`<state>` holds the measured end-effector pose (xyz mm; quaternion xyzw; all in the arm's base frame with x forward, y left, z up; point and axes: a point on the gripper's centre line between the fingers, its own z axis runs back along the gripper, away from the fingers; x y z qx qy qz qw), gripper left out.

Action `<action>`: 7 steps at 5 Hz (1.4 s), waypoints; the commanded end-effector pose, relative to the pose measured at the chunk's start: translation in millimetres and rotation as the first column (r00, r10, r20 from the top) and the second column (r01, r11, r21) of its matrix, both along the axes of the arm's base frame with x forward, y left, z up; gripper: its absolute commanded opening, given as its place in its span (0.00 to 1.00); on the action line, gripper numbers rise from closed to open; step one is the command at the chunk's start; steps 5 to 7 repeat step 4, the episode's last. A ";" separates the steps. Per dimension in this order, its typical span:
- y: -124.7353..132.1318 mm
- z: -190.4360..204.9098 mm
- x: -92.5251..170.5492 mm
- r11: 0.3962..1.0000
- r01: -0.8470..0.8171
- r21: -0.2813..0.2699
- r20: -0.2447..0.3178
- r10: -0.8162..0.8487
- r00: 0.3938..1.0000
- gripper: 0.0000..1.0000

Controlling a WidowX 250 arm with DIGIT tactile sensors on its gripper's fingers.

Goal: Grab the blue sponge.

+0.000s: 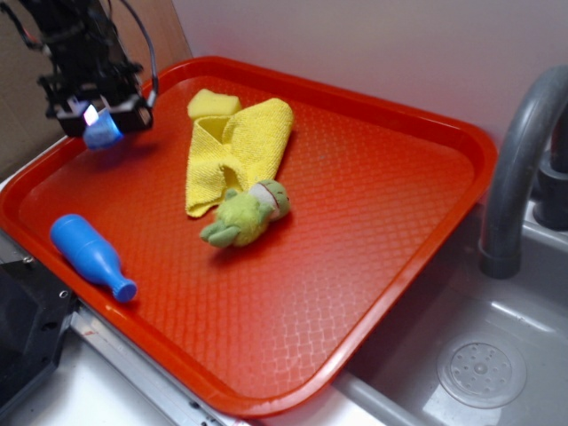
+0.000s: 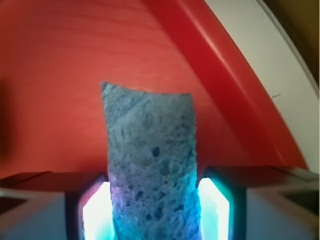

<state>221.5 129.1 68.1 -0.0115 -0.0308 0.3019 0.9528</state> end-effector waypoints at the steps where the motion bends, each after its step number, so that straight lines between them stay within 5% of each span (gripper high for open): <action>1: -50.8 102.9 0.8 0.988 0.152 0.012 0.147 -0.152 0.977 0.00; 2: -85.1 143.5 -12.0 0.977 0.211 -0.014 0.178 -0.205 0.962 0.00; 3: -104.1 165.1 -25.1 0.970 0.242 -0.030 0.267 -0.225 0.937 0.00; 4: -105.9 164.1 -22.3 0.958 0.277 -0.067 0.210 -0.258 0.943 0.00; 7: -105.9 164.1 -22.3 0.958 0.277 -0.067 0.210 -0.258 0.943 0.00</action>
